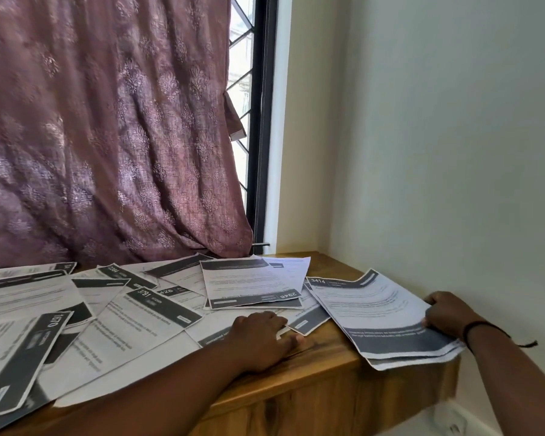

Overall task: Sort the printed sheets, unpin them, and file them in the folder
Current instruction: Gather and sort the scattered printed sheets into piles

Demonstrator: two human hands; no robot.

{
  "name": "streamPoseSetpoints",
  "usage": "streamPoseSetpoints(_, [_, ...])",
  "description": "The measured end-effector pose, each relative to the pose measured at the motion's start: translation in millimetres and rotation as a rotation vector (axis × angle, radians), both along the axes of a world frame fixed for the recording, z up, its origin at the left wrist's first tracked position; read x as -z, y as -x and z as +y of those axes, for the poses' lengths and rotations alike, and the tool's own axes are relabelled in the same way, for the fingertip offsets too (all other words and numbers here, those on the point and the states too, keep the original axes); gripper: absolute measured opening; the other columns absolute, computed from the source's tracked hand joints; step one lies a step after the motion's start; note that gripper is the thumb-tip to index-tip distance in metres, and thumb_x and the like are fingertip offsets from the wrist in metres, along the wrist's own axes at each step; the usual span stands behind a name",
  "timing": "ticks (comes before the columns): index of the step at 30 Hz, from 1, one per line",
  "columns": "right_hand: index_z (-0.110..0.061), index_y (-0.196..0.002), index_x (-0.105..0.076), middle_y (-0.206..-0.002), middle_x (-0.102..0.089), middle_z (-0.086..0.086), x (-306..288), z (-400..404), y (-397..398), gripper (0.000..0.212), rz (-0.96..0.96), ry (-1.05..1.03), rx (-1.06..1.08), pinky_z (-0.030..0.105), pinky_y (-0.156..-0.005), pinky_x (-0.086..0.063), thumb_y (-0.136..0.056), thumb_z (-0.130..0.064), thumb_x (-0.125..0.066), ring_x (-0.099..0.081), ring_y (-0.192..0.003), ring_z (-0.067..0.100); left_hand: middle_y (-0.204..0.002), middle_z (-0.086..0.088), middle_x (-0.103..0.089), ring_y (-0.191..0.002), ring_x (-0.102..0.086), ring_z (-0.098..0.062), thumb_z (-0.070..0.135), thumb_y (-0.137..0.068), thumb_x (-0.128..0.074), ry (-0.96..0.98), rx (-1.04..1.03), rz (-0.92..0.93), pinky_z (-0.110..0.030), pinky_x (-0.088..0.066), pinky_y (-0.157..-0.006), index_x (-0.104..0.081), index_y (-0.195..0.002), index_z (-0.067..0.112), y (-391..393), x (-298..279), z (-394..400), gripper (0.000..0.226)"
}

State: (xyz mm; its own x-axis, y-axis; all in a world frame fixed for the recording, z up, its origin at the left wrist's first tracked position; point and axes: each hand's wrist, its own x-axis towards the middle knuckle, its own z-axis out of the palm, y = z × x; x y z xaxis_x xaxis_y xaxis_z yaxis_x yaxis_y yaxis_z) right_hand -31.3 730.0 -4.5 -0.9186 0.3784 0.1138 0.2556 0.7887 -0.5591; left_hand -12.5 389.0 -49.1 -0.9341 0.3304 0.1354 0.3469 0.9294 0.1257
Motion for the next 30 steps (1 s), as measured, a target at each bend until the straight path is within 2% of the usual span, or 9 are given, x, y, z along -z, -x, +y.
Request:
streamPoseSetpoints(5, [-0.012, -0.108, -0.061, -0.115, -0.064, 0.013, 3.1, -14.1, 20.5, 0.027, 0.069, -0.157, -0.006, 0.029, -0.076, -0.042, -0.082, -0.005, -0.056, -0.058, -0.096, 0.029, -0.151, 0.003, -0.036, -0.137, -0.034, -0.020, 0.066, -0.093, -0.027, -0.017, 0.010, 0.010, -0.043, -0.027, -0.109, -0.037, -0.143, 0.029, 1.7, 2.2, 0.3, 0.063])
streamPoseSetpoints(7, [-0.015, -0.119, -0.056, -0.118, -0.061, 0.006, 6.0, -21.1, 21.6, 0.032, -0.001, -0.413, 0.006, 0.029, -0.079, -0.044, -0.089, -0.016, -0.048, -0.057, -0.097, 0.023, -0.151, 0.002, -0.036, -0.137, -0.034, -0.020, 0.066, -0.093, -0.027, -0.021, 0.013, 0.011, -0.043, -0.027, -0.109, -0.037, -0.143, 0.029, 2.3, 2.9, -0.1, 0.063])
streamPoseSetpoints(10, [-0.021, -0.135, -0.039, -0.131, -0.049, 0.003, 12.1, -42.3, 21.4, 0.042, -0.024, -0.807, 0.036, 0.034, -0.090, -0.042, -0.093, -0.024, -0.039, -0.049, -0.118, 0.023, -0.151, 0.002, -0.037, -0.137, -0.034, -0.020, 0.066, -0.092, -0.026, -0.020, 0.012, -0.002, -0.044, -0.027, -0.109, -0.037, -0.143, 0.029, 3.7, 4.6, -0.1, 0.063])
streamPoseSetpoints(13, [-0.025, -0.133, -0.041, -0.132, -0.047, 0.001, 4.0, -84.2, 19.7, 0.041, 0.107, -0.962, 0.042, 0.038, -0.093, -0.039, -0.092, -0.027, -0.041, -0.044, -0.122, 0.024, -0.145, 0.003, -0.043, -0.133, -0.038, -0.019, 0.062, -0.093, -0.032, -0.091, 0.028, 0.049, -0.042, -0.030, -0.107, -0.044, -0.138, 0.028, -0.8, 1.7, -0.4, 0.058])
streamPoseSetpoints(17, [-0.030, -0.119, -0.057, -0.125, -0.057, -0.003, -13.0, -150.5, 19.6, 0.031, 0.206, -0.902, -0.145, 0.036, -0.093, -0.042, -0.090, -0.032, -0.046, -0.051, -0.119, 0.022, -0.133, 0.006, -0.053, -0.124, -0.044, -0.013, 0.052, -0.093, -0.047, -0.305, 0.169, 0.318, -0.034, -0.032, -0.105, -0.059, -0.122, 0.027, -25.1, -16.9, -5.1, 0.040])
streamPoseSetpoints(22, [-0.024, -0.113, -0.065, -0.125, -0.062, 0.000, -30.2, -247.1, 13.2, 0.028, 0.150, -0.688, -0.491, 0.032, -0.093, -0.047, -0.092, -0.037, -0.053, -0.058, -0.116, 0.022, -0.115, 0.000, -0.062, -0.109, -0.053, -0.020, 0.048, -0.090, -0.051, -0.260, 0.180, 0.437, -0.036, -0.043, -0.091, -0.066, -0.107, 0.025, -49.2, -41.1, -58.0, 0.032])
streamPoseSetpoints(24, [-0.015, -0.109, -0.068, -0.118, -0.065, 0.005, -31.3, -288.4, 9.6, 0.031, 0.084, -0.607, -0.608, 0.030, -0.088, -0.048, -0.093, -0.038, -0.055, -0.061, -0.108, 0.023, -0.117, -0.001, -0.061, -0.110, -0.053, -0.023, 0.050, -0.090, -0.050, -0.161, 0.062, 0.401, -0.037, -0.044, -0.092, -0.064, -0.112, 0.026, -53.7, -47.1, -94.8, 0.035])
streamPoseSetpoints(28, [-0.010, -0.084, -0.058, -0.073, -0.055, 0.003, -19.0, -355.3, 4.9, 0.043, -0.086, -0.329, -0.686, 0.024, -0.050, -0.037, -0.087, -0.053, -0.060, -0.051, -0.058, 0.017, -0.133, -0.001, -0.054, -0.121, -0.049, -0.024, 0.057, -0.088, -0.053, -0.027, -0.241, 0.150, -0.036, -0.042, -0.095, -0.056, -0.124, 0.028, -64.2, -53.8, -175.0, 0.047])
streamPoseSetpoints(30, [-0.012, -0.090, -0.055, -0.083, -0.058, 0.006, -6.7, -377.1, 7.9, 0.048, -0.133, -0.227, -0.654, 0.024, -0.054, -0.038, -0.082, -0.058, -0.063, -0.053, -0.063, 0.020, -0.143, -0.001, -0.045, -0.128, -0.043, -0.025, 0.059, -0.088, -0.051, 0.055, -0.353, 0.007, -0.038, -0.036, -0.101, -0.049, -0.133, 0.028, -70.3, -53.3, -215.1, 0.054])
